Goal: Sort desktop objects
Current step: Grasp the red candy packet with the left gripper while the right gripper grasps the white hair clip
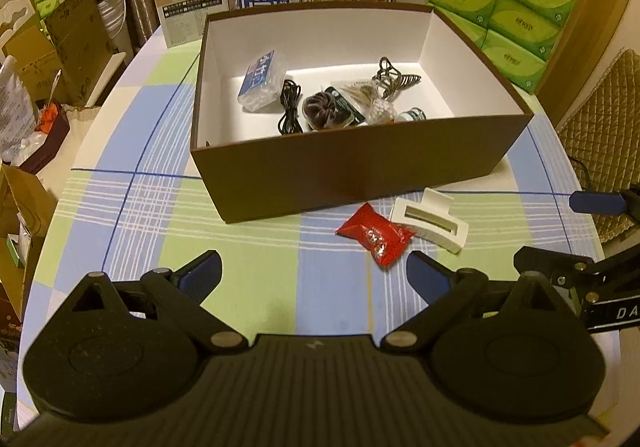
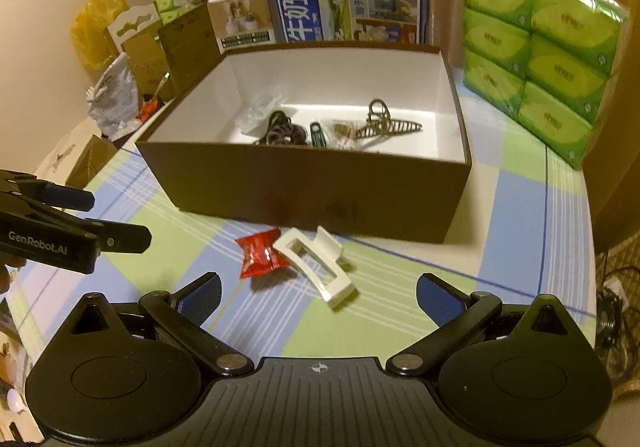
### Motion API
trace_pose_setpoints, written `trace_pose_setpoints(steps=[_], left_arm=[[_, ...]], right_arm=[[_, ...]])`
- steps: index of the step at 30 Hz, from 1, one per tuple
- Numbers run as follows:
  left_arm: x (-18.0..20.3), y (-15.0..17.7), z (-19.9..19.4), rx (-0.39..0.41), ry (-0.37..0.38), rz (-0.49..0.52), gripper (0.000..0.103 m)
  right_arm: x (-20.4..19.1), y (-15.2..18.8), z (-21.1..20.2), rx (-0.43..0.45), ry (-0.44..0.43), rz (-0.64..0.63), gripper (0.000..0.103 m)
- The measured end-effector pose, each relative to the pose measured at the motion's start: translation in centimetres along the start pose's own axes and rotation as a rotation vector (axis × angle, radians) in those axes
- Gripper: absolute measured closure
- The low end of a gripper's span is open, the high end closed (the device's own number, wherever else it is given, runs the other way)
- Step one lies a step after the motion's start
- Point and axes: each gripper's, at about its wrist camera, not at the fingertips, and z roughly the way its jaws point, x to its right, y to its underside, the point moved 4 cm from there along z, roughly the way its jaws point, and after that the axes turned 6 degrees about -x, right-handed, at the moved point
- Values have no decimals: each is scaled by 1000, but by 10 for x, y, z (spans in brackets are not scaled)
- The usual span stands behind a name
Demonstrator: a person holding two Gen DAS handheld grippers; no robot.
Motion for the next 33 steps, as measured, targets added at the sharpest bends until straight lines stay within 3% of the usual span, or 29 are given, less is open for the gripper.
trace_pose_setpoints(steps=[33], left_arm=[[14,10,64,-82,36,73,6]], right_arm=[[27,23,39,-93,44,88,2]])
